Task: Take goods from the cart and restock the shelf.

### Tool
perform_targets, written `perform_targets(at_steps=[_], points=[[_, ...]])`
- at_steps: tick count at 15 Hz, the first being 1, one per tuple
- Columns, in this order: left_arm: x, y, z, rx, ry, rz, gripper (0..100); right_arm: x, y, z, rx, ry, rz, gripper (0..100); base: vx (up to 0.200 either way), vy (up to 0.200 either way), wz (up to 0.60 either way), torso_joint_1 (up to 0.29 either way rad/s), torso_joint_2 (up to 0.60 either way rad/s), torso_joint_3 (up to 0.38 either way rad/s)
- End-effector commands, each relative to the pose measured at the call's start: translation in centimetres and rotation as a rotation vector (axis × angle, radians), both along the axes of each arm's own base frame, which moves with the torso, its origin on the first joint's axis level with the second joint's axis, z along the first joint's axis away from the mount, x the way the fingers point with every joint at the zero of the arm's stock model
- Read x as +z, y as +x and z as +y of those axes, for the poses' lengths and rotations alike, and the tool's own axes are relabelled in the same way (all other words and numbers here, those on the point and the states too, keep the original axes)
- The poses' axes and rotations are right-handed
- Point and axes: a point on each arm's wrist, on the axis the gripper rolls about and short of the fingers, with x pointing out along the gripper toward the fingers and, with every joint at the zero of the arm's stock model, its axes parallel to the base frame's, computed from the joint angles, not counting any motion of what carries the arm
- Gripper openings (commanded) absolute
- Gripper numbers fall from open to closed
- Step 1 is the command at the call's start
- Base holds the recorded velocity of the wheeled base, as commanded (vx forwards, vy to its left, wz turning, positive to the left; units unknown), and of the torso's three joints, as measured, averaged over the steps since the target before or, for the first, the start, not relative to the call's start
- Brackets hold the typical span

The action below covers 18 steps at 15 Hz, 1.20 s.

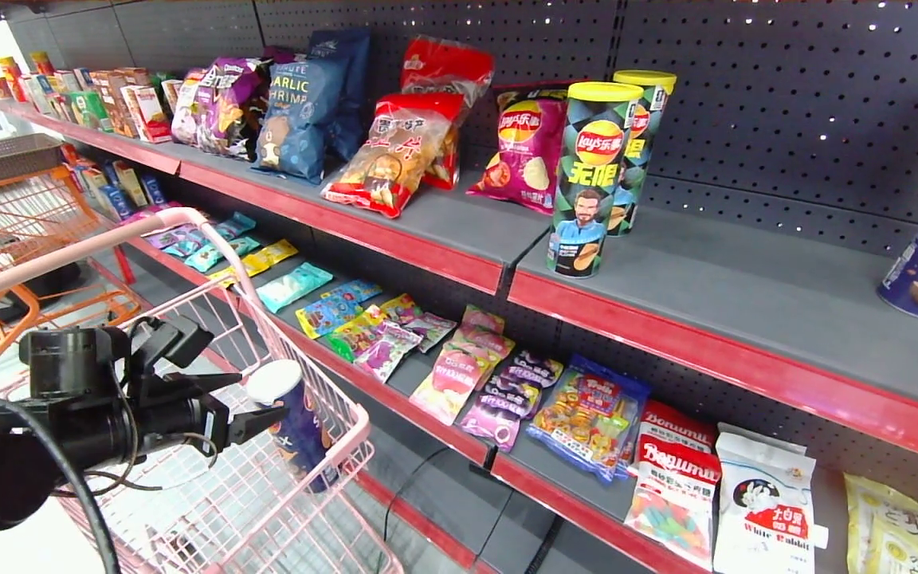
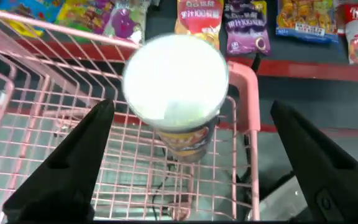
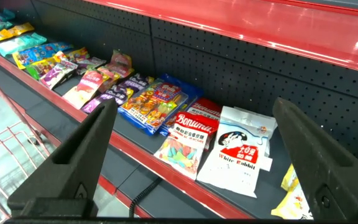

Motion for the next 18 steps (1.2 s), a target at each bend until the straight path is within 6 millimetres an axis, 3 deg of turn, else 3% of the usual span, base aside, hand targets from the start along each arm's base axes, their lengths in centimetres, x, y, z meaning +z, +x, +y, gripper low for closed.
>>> perform_targets(at_steps=[1,6,11,18], points=[[-2.8,0.4,0.0,-0.007,-0.004,0.084,100,0.0,0.0,0.0,0.000,0.000,0.000,100,0.000,0.000,0.00,0.000,0.00,0.000],[-3.4,1.3,-0.4,-0.025,-0.006,0.064,100,0.0,0.0,0.0,0.000,0.000,0.000,100,0.000,0.000,0.00,0.000,0.00,0.000],[-5.2,3.1,-0.1,-0.017,-0.004,0.003,100,0.0,0.0,0.0,0.000,0.000,0.002,100,0.000,0.000,0.00,0.000,0.00,0.000],[-5.8,4.7,-0.5,-0.019,-0.020,-0.008,100,0.0,0.0,0.0,0.000,-0.006,0.000,100,0.000,0.000,0.00,0.000,0.00,0.000]])
